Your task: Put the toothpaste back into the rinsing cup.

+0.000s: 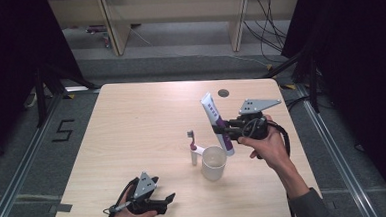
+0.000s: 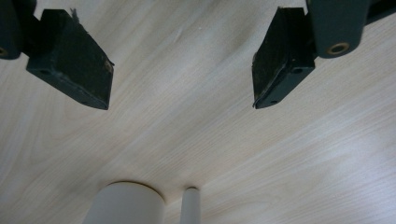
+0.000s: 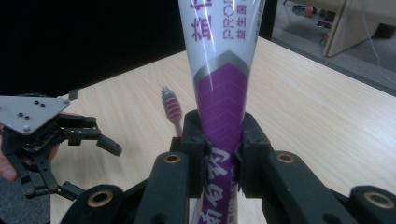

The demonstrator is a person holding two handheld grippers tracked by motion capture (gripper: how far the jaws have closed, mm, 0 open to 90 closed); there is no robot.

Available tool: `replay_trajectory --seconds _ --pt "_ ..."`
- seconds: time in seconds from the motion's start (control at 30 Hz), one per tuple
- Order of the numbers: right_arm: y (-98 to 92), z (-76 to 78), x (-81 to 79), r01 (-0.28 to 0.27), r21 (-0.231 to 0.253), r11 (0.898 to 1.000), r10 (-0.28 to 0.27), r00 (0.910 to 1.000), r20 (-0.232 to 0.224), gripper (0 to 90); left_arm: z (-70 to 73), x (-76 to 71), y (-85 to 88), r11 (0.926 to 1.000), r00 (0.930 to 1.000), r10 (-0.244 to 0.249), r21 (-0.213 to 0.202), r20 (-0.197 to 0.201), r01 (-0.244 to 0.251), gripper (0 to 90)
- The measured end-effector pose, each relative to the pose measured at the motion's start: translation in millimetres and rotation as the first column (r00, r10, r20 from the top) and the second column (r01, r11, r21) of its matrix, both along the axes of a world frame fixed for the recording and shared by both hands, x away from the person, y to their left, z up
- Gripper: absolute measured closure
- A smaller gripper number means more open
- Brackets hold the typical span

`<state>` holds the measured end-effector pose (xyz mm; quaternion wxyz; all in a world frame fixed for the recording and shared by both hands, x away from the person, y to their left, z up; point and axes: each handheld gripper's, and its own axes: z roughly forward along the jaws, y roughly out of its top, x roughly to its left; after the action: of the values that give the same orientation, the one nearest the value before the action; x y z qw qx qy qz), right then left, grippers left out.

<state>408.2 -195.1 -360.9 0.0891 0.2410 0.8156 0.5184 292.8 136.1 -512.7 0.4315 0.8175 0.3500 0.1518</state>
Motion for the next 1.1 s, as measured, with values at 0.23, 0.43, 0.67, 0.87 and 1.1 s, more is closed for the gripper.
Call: replay_trajectory --seconds 0.23,0.43,0.67,0.87,1.1 --pt "11.6 -11.0 -3.4 -0.021 0.03 0.999 0.021 0.9997 -0.015 76.4 0.3 -0.3 0.6 1.0 1.0 0.006 -0.007 0.005 -0.006 20.2" --pt "18.4 -19.1 -4.8 -0.02 0.029 0.999 0.02 0.9995 -0.023 76.4 1.1 -0.2 0.8 0.9999 1.0 0.0 0.013 0.007 0.0 20.2" --pt "16.8 -28.2 -6.8 -0.012 0.047 0.999 0.013 0.9996 -0.025 76.4 0.6 -0.6 -0.4 1.0 1.0 0.004 -0.002 0.005 -0.004 20.2" --pt "14.8 -36.4 -7.1 -0.001 0.052 0.999 0.003 0.9998 -0.022 76.4 0.1 -0.3 -1.1 0.9998 0.9999 0.008 -0.016 0.007 -0.008 20.2" --pt "17.4 -44.7 -5.7 -0.01 0.049 0.999 0.01 0.9999 -0.009 76.4 0.9 -0.2 -0.8 1.0 0.9999 0.004 -0.004 0.009 -0.004 20.2"
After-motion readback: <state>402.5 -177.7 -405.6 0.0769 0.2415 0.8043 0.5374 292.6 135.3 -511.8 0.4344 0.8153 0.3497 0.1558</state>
